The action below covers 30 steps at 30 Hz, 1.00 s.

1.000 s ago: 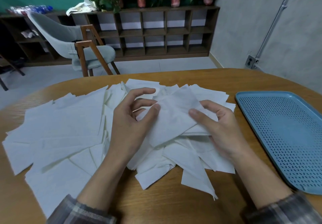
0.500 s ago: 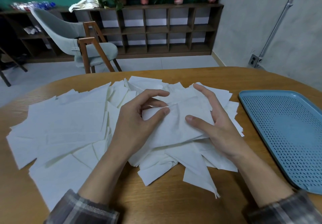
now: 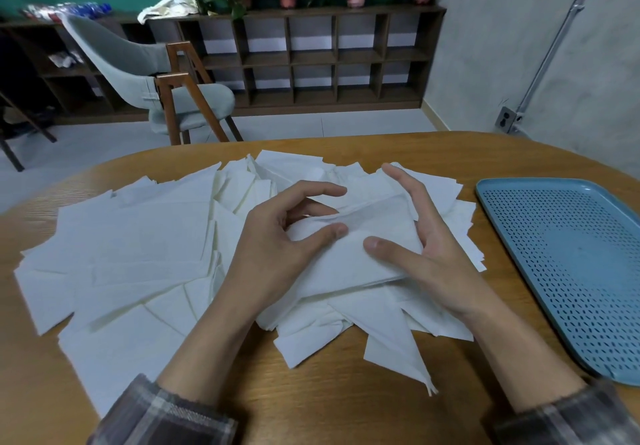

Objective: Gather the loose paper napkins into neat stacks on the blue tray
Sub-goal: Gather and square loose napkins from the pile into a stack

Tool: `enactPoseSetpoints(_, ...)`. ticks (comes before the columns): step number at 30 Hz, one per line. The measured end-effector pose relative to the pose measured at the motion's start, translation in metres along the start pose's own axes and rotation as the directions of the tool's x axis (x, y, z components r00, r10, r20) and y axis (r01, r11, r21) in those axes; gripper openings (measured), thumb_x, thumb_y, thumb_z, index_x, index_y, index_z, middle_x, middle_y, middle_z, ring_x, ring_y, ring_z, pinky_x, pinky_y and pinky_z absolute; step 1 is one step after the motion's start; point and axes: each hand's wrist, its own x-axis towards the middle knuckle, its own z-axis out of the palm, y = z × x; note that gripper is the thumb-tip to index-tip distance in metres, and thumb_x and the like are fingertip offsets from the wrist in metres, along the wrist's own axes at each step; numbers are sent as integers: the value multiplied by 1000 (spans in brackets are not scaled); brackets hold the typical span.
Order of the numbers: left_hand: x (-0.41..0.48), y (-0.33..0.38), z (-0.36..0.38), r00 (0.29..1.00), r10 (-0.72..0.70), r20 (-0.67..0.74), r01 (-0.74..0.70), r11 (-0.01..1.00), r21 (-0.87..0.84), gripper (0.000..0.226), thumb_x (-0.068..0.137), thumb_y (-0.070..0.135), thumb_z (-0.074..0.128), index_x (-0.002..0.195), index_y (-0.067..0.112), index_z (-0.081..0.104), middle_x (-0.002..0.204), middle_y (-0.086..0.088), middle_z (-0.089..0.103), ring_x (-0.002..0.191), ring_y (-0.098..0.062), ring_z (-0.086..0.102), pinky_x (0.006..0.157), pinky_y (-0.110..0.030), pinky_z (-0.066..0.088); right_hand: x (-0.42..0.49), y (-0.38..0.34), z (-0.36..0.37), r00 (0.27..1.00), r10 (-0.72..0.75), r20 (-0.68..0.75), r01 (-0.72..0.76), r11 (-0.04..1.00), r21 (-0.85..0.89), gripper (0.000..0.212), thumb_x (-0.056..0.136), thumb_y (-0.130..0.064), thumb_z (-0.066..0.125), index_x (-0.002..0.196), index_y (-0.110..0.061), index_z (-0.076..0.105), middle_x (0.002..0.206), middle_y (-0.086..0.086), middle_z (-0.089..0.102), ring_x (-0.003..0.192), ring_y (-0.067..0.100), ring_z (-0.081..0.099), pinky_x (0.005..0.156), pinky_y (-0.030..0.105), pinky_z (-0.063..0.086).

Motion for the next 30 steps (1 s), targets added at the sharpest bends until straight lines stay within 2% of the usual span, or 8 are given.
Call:
enactPoseSetpoints(7, -1, -2, 2, 999, 16, -29, -15, 999, 49, 38, 86, 14, 87, 119, 27, 74, 113, 18, 75, 107, -8, 71, 94, -20, 54, 0, 0, 1, 1000, -14, 7, 14, 1000, -6, 76, 95, -26, 74, 149, -63, 35, 154, -36, 41, 138, -4, 48, 111, 25, 48)
enactPoseSetpoints(11, 0, -8, 5, 989, 76, -128, -43, 970, 241, 51, 85, 41, 85, 132, 37, 65, 126, 21, 63, 115, -4, 62, 89, -10, 47, 2, 1, -1, 994, -77, -82, 83, 994, 70, 78, 95, -12, 73, 154, -47, 36, 155, -22, 48, 134, 4, 57, 102, 24, 53)
enactPoseSetpoints(14, 1, -1, 3, 991, -123, -59, 125, 991, 39, 60, 84, 49, 80, 139, 44, 57, 131, 24, 63, 114, 5, 63, 83, -9, 52, 4, 3, -4, 989, -80, -121, 109, 960, 258, 82, 92, -7, 74, 154, -47, 36, 150, -2, 57, 132, 20, 63, 104, 41, 56)
enactPoseSetpoints(17, -1, -1, 5, 987, -160, -16, 159, 986, -46, 55, 89, 36, 82, 137, 45, 57, 130, 17, 68, 109, -6, 71, 80, -27, 62, 6, 5, -5, 988, -65, -140, 97, 968, 233, 81, 92, -10, 75, 151, -49, 36, 142, 0, 62, 126, 20, 66, 102, 45, 57)
enactPoseSetpoints(20, 0, -8, 6, 994, -96, -59, 100, 993, 60, 54, 91, 37, 81, 138, 47, 55, 138, 26, 61, 122, -8, 64, 93, -40, 62, 5, 5, -9, 997, -40, -70, 54, 977, 208, 65, 90, -17, 79, 143, -45, 54, 143, -11, 61, 133, 12, 59, 110, 41, 50)
enactPoseSetpoints(23, 0, -12, 8, 997, -49, -64, 58, 989, 135, 57, 93, 38, 79, 142, 46, 51, 138, 34, 56, 126, 0, 58, 100, -37, 58, 4, 5, -13, 999, -44, 15, 42, 988, 147, 31, 91, -17, 76, 119, -29, 78, 130, -11, 72, 132, 8, 60, 109, 31, 46)
enactPoseSetpoints(26, -4, -12, 16, 983, 149, -104, -109, 942, 317, 61, 94, 29, 80, 147, 32, 51, 149, 19, 48, 139, -1, 44, 114, -31, 46, 6, 10, -14, 1000, -17, -23, 16, 1000, -23, 25, 93, -5, 74, 110, -22, 81, 115, -15, 78, 119, -2, 66, 98, 10, 45)
enactPoseSetpoints(30, -22, -16, 22, 916, 346, 204, -398, 850, 345, 48, 84, 15, 83, 129, 23, 69, 146, 1, 46, 141, -20, 44, 113, -41, 42, 10, 20, -17, 991, 26, -131, -33, 998, -49, 30, 94, 0, 73, 113, -22, 80, 117, -18, 77, 120, -5, 64, 97, 6, 43)
